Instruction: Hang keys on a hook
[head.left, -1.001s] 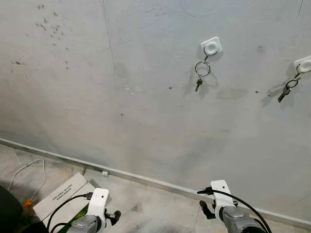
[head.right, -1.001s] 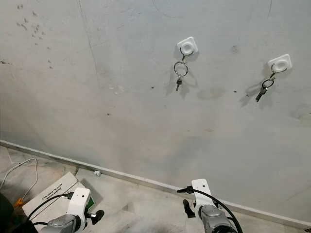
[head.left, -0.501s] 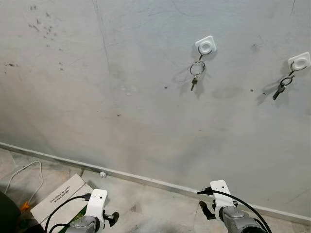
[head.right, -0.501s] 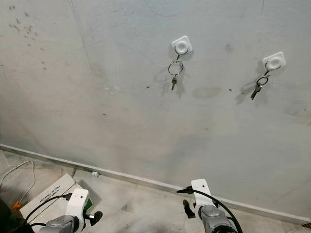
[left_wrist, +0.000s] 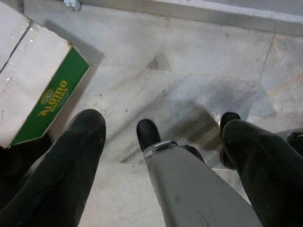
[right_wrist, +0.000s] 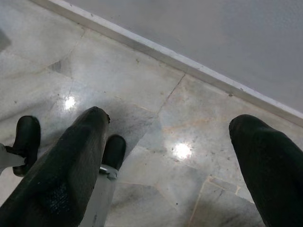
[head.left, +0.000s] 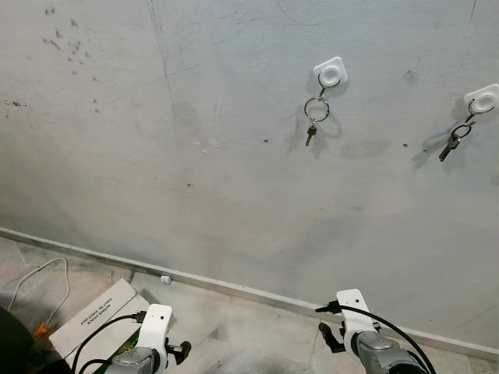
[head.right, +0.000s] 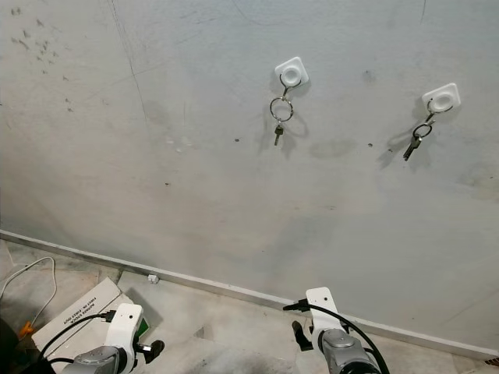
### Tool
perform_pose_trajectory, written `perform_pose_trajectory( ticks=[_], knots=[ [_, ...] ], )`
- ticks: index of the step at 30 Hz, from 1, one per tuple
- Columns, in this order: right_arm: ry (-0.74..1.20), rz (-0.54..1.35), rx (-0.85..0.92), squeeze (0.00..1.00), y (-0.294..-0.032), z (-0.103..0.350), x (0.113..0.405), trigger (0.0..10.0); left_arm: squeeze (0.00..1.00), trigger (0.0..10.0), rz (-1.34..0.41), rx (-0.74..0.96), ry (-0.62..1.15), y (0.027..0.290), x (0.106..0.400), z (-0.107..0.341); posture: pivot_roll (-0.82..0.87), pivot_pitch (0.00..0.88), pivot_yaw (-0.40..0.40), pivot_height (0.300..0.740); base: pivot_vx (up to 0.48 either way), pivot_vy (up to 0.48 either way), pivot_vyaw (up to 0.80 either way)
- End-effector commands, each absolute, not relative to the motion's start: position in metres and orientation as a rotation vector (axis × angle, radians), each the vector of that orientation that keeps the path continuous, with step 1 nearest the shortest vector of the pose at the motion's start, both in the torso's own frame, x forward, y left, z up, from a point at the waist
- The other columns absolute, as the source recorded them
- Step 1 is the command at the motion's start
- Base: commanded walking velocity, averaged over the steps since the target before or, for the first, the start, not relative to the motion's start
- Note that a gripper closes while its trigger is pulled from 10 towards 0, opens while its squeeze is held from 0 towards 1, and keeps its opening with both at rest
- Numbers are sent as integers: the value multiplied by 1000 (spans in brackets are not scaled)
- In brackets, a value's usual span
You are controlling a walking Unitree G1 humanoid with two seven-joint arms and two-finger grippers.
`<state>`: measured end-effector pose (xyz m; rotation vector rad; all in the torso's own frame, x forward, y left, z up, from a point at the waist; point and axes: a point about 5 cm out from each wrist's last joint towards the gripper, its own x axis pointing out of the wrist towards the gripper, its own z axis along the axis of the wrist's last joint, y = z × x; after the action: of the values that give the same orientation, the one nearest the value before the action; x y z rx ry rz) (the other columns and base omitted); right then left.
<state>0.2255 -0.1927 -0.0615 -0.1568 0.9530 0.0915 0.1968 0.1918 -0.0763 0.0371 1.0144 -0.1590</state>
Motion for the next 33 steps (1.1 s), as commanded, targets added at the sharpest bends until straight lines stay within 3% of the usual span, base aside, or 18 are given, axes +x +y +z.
perform_pose_trajectory(
  ticks=[1, 33],
  knots=[
    [973, 87, -164, 0, -195, -64, 221, 10000, 0, 10000, -169, 52, 1026, 193, 197, -76, 52, 51, -13, 740, 0, 0, 0],
    [977, 99, -170, 0, -196, -64, 221, 10000, 0, 10000, -179, 57, 1029, 191, 198, -76, 53, 45, -20, 740, 0, 0, 0]
  ],
)
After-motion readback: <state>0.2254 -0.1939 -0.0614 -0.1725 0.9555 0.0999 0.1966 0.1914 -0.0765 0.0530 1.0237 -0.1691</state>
